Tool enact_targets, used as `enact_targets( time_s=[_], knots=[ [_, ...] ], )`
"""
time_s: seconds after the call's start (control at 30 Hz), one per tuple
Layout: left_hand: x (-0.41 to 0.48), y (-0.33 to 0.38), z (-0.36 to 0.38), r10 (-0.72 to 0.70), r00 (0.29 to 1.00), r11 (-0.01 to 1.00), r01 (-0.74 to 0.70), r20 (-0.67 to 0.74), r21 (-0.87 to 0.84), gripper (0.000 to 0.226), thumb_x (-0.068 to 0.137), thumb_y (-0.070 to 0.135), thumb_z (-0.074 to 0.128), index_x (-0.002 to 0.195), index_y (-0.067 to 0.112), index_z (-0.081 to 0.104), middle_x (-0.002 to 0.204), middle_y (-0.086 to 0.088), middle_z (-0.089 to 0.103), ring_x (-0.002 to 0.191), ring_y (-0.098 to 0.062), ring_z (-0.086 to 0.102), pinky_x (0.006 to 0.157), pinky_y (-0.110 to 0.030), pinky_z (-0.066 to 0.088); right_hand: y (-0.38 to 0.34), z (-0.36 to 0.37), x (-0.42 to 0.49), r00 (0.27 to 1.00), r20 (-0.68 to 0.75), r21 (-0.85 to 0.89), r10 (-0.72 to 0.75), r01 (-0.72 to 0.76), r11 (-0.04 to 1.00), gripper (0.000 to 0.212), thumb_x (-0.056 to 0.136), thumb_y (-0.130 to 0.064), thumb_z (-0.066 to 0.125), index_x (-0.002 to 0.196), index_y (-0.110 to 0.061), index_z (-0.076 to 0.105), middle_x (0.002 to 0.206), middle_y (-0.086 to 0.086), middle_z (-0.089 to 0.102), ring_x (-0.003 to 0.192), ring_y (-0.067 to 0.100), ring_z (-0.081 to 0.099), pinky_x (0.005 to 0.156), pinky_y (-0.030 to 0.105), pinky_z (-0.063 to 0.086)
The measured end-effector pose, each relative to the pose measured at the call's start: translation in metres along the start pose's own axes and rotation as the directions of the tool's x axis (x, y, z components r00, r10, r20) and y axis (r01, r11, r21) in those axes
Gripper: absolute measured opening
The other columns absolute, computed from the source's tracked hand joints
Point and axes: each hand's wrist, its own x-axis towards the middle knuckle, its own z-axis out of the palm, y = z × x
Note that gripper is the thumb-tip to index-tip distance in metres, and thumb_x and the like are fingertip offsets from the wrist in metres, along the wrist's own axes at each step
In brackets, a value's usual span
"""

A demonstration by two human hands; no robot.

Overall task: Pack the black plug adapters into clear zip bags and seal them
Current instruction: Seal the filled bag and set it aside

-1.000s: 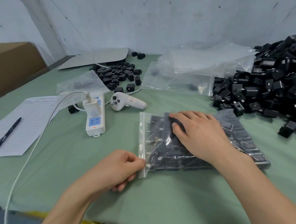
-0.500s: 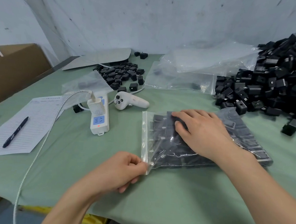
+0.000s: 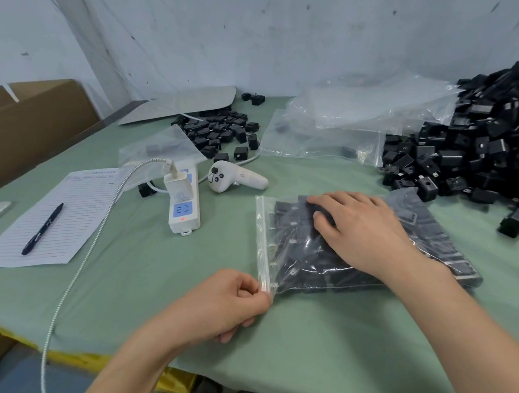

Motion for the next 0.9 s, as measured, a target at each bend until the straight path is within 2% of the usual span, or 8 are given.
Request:
enact_targets(
  time_s=[0.13, 0.27, 0.33, 0.47, 0.67, 0.8, 0.9],
  knots=[
    [-0.002, 0.002, 0.003, 0.008, 1.0, 1.0, -0.008, -0.015, -0.011, 0.021, 0.092, 0.031, 0.056, 0.077, 0.017, 0.057, 0.056, 0.002, 0.052, 0.035, -0.012, 0.039, 0.039, -0.014, 0.029, -0.001, 0.0, -0.001, 1.0, -0.004, -0.001, 0.0, 0.0, 1.0, 0.044, 0.102, -0.046, 0.027, 0.144, -0.042, 0.042, 0.145, -0.015, 0.051, 0.135, 0.017, 0.043, 0.107, 0.036, 0.029],
    [-0.004, 0.003, 0.003, -0.013, 0.999, 1.0, 0.013, -0.029, -0.002, 0.023, 0.091, 0.031, 0.057, 0.075, 0.015, 0.059, 0.06, -0.006, 0.05, 0.037, -0.013, 0.041, 0.04, -0.015, 0.03, -0.001, 0.0, -0.006, 0.998, -0.059, 0.005, -0.016, 0.016, 1.0, 0.043, 0.103, -0.041, 0.032, 0.144, -0.037, 0.044, 0.143, -0.011, 0.053, 0.132, 0.02, 0.045, 0.108, 0.036, 0.028],
    [-0.006, 0.003, 0.004, -0.019, 0.999, 1.0, 0.019, -0.033, -0.009, 0.026, 0.091, 0.032, 0.058, 0.077, 0.011, 0.061, 0.06, -0.006, 0.052, 0.037, -0.012, 0.042, 0.041, -0.015, 0.032, -0.003, 0.0, -0.012, 0.991, -0.127, 0.022, -0.031, 0.034, 0.999, 0.042, 0.103, -0.035, 0.036, 0.142, -0.033, 0.048, 0.14, -0.008, 0.055, 0.129, 0.021, 0.047, 0.109, 0.036, 0.028],
    [-0.008, 0.004, 0.006, 0.003, 0.999, 1.0, -0.003, -0.052, 0.015, 0.029, 0.094, 0.034, 0.057, 0.069, 0.018, 0.056, 0.055, 0.001, 0.055, 0.036, -0.012, 0.042, 0.041, -0.016, 0.034, -0.011, -0.001, -0.031, 0.949, -0.306, 0.028, -0.076, 0.089, 0.996, 0.038, 0.098, -0.025, 0.044, 0.132, -0.024, 0.06, 0.129, -0.002, 0.062, 0.119, 0.025, 0.053, 0.106, 0.039, 0.033],
    [-0.01, 0.005, 0.01, 0.038, 0.997, 0.999, -0.036, -0.073, 0.03, 0.027, 0.093, 0.024, 0.057, 0.068, 0.016, 0.055, 0.051, 0.003, 0.057, 0.034, -0.012, 0.043, 0.04, -0.017, 0.034, -0.036, 0.004, -0.062, 0.857, -0.489, 0.024, -0.162, 0.199, 0.98, 0.034, 0.091, -0.023, 0.047, 0.119, -0.02, 0.067, 0.118, -0.001, 0.064, 0.113, 0.028, 0.055, 0.1, 0.039, 0.039],
    [-0.011, 0.007, 0.01, 0.04, 0.995, 0.999, -0.04, -0.087, 0.008, 0.024, 0.092, 0.021, 0.055, 0.07, 0.014, 0.059, 0.057, -0.006, 0.055, 0.035, -0.013, 0.045, 0.039, -0.018, 0.034, -0.05, 0.015, -0.076, 0.834, -0.45, -0.026, -0.32, 0.346, 0.938, 0.03, 0.086, -0.024, 0.059, 0.114, -0.021, 0.069, 0.117, -0.002, 0.065, 0.11, 0.025, 0.058, 0.101, 0.04, 0.041],
    [-0.011, 0.007, 0.009, -0.003, 0.993, 0.998, -0.005, -0.114, -0.069, 0.037, 0.096, 0.02, 0.052, 0.059, 0.016, 0.054, 0.046, -0.003, 0.052, 0.032, -0.012, 0.042, 0.039, -0.017, 0.034, -0.057, 0.027, -0.082, 0.845, -0.352, -0.058, -0.402, 0.409, 0.911, 0.031, 0.084, -0.038, 0.064, 0.112, -0.024, 0.068, 0.115, -0.002, 0.064, 0.111, 0.024, 0.059, 0.104, 0.042, 0.042]
  ],
)
